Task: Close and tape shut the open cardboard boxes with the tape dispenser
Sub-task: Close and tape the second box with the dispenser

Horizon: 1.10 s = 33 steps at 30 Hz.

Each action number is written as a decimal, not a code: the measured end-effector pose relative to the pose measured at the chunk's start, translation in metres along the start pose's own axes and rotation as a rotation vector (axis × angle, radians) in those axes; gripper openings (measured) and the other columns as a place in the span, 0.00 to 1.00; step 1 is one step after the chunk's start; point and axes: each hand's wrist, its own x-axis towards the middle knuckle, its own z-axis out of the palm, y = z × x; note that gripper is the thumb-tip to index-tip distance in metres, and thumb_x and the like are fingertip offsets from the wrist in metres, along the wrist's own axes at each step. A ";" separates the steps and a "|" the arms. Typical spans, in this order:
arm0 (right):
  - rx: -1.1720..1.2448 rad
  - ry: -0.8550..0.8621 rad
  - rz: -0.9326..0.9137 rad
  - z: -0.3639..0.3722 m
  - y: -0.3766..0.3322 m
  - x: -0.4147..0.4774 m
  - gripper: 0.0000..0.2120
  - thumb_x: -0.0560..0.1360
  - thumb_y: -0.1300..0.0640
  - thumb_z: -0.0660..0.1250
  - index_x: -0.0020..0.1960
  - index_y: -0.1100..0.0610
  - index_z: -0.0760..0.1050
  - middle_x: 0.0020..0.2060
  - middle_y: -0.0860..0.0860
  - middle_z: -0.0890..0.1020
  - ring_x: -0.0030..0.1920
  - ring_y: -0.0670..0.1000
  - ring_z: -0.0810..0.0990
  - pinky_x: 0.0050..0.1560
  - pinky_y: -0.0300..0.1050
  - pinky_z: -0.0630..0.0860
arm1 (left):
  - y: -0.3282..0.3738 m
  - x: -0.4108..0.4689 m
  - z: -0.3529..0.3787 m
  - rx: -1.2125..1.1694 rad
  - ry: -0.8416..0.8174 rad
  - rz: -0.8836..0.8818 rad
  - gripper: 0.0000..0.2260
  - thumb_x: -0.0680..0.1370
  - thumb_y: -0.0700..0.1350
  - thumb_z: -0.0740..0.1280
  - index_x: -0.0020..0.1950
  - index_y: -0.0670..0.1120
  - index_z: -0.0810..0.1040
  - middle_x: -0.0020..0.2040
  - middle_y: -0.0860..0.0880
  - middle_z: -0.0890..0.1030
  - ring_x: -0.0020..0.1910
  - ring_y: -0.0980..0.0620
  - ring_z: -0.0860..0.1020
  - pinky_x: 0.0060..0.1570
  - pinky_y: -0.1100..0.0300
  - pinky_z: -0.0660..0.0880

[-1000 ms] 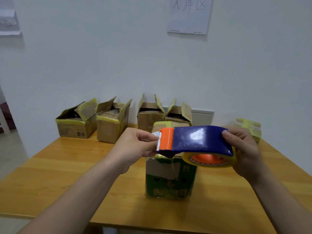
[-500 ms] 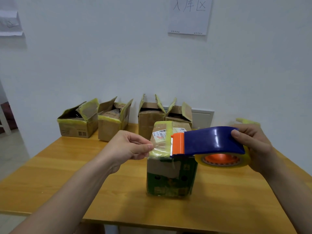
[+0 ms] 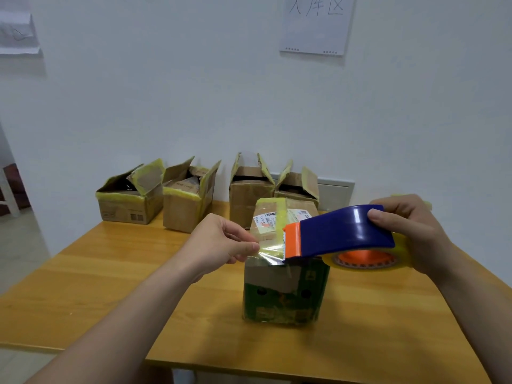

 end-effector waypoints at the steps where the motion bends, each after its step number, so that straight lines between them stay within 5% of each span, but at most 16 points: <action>1: 0.006 -0.001 0.012 0.000 0.001 0.000 0.09 0.72 0.52 0.67 0.43 0.53 0.86 0.35 0.54 0.84 0.36 0.52 0.83 0.36 0.38 0.78 | 0.000 0.001 0.000 0.008 -0.011 0.000 0.01 0.74 0.43 0.78 0.45 0.49 0.90 0.40 0.50 0.87 0.36 0.56 0.83 0.34 0.66 0.77; 14: -0.033 -0.036 0.002 0.007 0.001 -0.001 0.14 0.73 0.57 0.64 0.36 0.46 0.84 0.31 0.50 0.83 0.33 0.47 0.81 0.34 0.35 0.76 | 0.002 0.017 -0.001 0.178 -0.116 0.040 0.03 0.75 0.44 0.79 0.46 0.46 0.88 0.34 0.47 0.85 0.32 0.56 0.80 0.34 0.65 0.76; 18: -0.061 -0.043 0.023 0.005 0.003 -0.003 0.10 0.70 0.45 0.69 0.39 0.49 0.85 0.35 0.55 0.85 0.36 0.51 0.84 0.36 0.37 0.78 | 0.007 0.027 -0.004 0.330 -0.128 0.018 0.18 0.71 0.49 0.81 0.54 0.49 0.76 0.41 0.51 0.84 0.32 0.56 0.84 0.33 0.62 0.77; 21: -0.032 -0.023 0.049 0.003 0.004 -0.005 0.07 0.72 0.50 0.69 0.42 0.49 0.86 0.38 0.57 0.86 0.39 0.55 0.85 0.37 0.38 0.80 | -0.002 0.033 -0.014 0.382 -0.168 -0.084 0.25 0.66 0.60 0.81 0.55 0.52 0.75 0.42 0.51 0.84 0.33 0.56 0.83 0.33 0.61 0.77; 24: -0.041 -0.042 0.037 0.004 0.007 -0.006 0.10 0.73 0.55 0.65 0.41 0.49 0.86 0.37 0.55 0.86 0.39 0.53 0.85 0.38 0.38 0.80 | -0.019 0.034 -0.024 0.175 -0.336 -0.178 0.27 0.66 0.62 0.78 0.61 0.55 0.79 0.43 0.48 0.85 0.40 0.53 0.84 0.41 0.59 0.81; 27: -0.051 -0.051 0.023 0.005 0.007 -0.005 0.09 0.73 0.48 0.68 0.43 0.50 0.85 0.37 0.55 0.86 0.39 0.52 0.85 0.39 0.38 0.79 | -0.029 0.035 -0.024 0.114 -0.306 -0.048 0.25 0.68 0.63 0.77 0.63 0.62 0.79 0.56 0.52 0.84 0.53 0.56 0.83 0.53 0.55 0.81; 30: -0.034 -0.033 0.024 0.004 0.008 -0.004 0.11 0.72 0.45 0.68 0.41 0.50 0.85 0.36 0.55 0.86 0.37 0.51 0.84 0.39 0.36 0.79 | -0.021 0.038 -0.009 0.144 -0.174 0.150 0.25 0.70 0.68 0.71 0.66 0.66 0.77 0.67 0.61 0.75 0.65 0.63 0.74 0.56 0.62 0.73; 33: -0.021 -0.040 0.025 0.002 0.010 -0.003 0.10 0.74 0.55 0.66 0.40 0.53 0.85 0.35 0.56 0.85 0.36 0.50 0.84 0.38 0.36 0.78 | -0.015 0.043 0.014 0.203 -0.273 0.279 0.26 0.74 0.67 0.66 0.72 0.67 0.73 0.79 0.64 0.64 0.78 0.62 0.61 0.70 0.57 0.67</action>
